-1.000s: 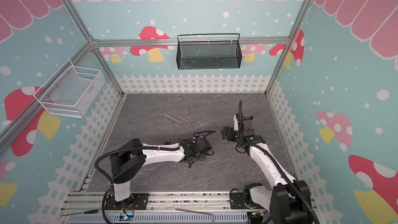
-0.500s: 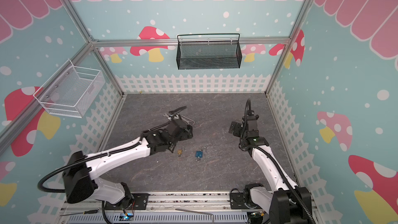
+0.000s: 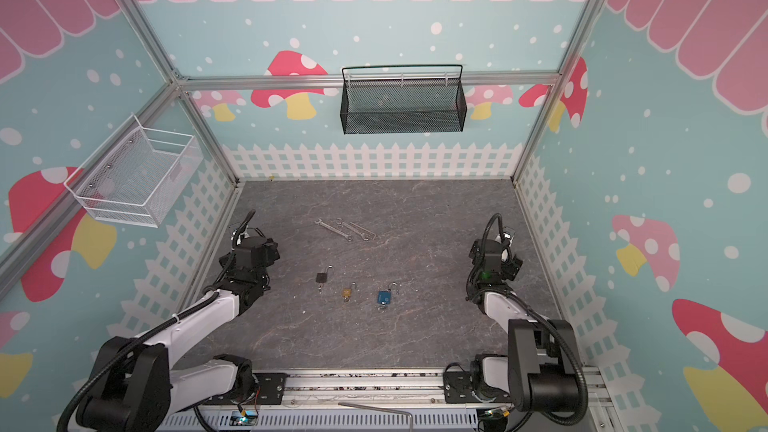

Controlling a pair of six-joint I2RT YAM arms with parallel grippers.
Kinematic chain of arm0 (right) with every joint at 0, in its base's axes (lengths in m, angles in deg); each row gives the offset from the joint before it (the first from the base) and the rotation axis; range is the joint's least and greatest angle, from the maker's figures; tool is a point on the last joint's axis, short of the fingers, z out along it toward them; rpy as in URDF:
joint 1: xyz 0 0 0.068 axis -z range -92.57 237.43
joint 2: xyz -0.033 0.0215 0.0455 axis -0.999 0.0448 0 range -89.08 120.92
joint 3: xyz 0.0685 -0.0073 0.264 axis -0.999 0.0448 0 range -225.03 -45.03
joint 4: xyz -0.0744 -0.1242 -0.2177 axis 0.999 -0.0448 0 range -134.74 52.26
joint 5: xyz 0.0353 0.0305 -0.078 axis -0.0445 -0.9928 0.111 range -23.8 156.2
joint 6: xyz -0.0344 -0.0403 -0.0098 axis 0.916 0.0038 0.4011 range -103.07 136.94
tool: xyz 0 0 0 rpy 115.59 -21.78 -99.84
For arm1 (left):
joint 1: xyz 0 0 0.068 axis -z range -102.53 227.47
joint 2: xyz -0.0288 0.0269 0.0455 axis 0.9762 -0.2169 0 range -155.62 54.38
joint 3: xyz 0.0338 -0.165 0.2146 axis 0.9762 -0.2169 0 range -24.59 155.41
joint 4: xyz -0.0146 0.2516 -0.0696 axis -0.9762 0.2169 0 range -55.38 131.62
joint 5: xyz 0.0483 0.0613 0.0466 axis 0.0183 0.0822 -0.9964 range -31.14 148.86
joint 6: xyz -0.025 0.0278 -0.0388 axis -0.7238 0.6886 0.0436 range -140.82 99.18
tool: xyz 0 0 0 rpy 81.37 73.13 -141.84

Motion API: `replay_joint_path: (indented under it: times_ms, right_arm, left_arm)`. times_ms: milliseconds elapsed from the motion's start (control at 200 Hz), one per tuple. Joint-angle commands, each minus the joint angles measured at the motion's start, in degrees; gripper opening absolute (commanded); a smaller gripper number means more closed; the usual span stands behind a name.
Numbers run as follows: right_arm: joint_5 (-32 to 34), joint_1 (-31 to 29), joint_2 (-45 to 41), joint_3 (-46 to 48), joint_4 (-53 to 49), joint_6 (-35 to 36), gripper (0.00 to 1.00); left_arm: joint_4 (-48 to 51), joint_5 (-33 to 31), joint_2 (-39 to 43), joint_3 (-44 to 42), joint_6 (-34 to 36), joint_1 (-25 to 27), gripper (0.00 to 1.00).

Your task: Unlock with the key

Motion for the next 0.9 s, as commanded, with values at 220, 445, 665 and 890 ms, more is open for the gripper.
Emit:
replay_joint_path:
  times_ms: [220,445,665,890]
  right_arm:
    - [-21.32,0.49,9.62,5.94,33.53,18.5,0.98]
    - [-29.99,0.48,12.75,9.89,43.41,22.32,0.98]
    - [-29.4,0.22,11.97,10.17,42.73,22.4,0.98]
    - [-29.43,0.22,11.9,10.16,42.64,22.4,0.98]
  left_arm:
    - [-47.55,18.79,-18.57,-8.8,13.03,-3.37,1.0]
    - [-37.16,24.26,-18.09,-4.14,10.51,-6.61,1.0]
    - [-37.15,24.52,-17.43,-4.77,9.77,-7.17,1.0]
    - [-37.13,22.39,-17.98,-4.26,10.67,-5.91,1.0]
